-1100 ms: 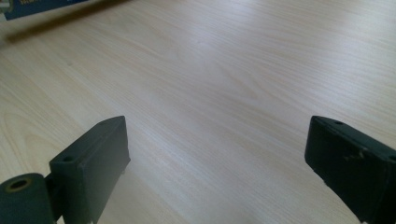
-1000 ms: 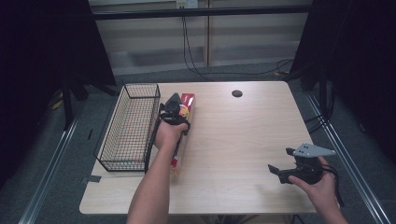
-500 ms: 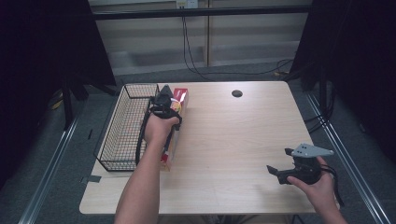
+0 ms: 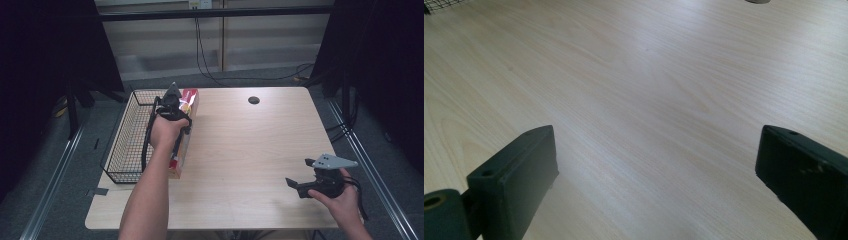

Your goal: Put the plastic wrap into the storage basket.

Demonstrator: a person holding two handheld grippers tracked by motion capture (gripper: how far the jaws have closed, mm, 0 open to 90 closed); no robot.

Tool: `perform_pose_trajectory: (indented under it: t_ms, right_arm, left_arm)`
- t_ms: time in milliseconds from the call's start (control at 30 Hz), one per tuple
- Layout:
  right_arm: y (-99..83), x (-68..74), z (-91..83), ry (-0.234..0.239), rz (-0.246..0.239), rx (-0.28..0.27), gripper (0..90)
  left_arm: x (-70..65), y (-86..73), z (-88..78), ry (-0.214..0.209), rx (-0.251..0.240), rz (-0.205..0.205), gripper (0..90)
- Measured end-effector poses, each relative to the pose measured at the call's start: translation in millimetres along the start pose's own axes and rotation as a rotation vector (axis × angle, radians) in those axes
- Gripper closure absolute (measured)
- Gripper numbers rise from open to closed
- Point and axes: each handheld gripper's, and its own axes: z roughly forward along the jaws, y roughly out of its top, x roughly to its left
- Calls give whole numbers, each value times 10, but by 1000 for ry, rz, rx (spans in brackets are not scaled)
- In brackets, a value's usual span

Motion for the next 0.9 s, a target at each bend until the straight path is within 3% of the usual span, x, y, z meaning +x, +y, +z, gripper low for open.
perform_pose_trajectory:
  t_ms: [367, 900]
  right_arm:
    - [2, 12, 8, 5, -11, 3, 30]
    - [6, 36, 28, 19, -26, 14, 27]
  left_arm:
    - [129, -13, -118, -12, -2, -32, 442]
    - [326, -52, -306, 17, -3, -54, 441]
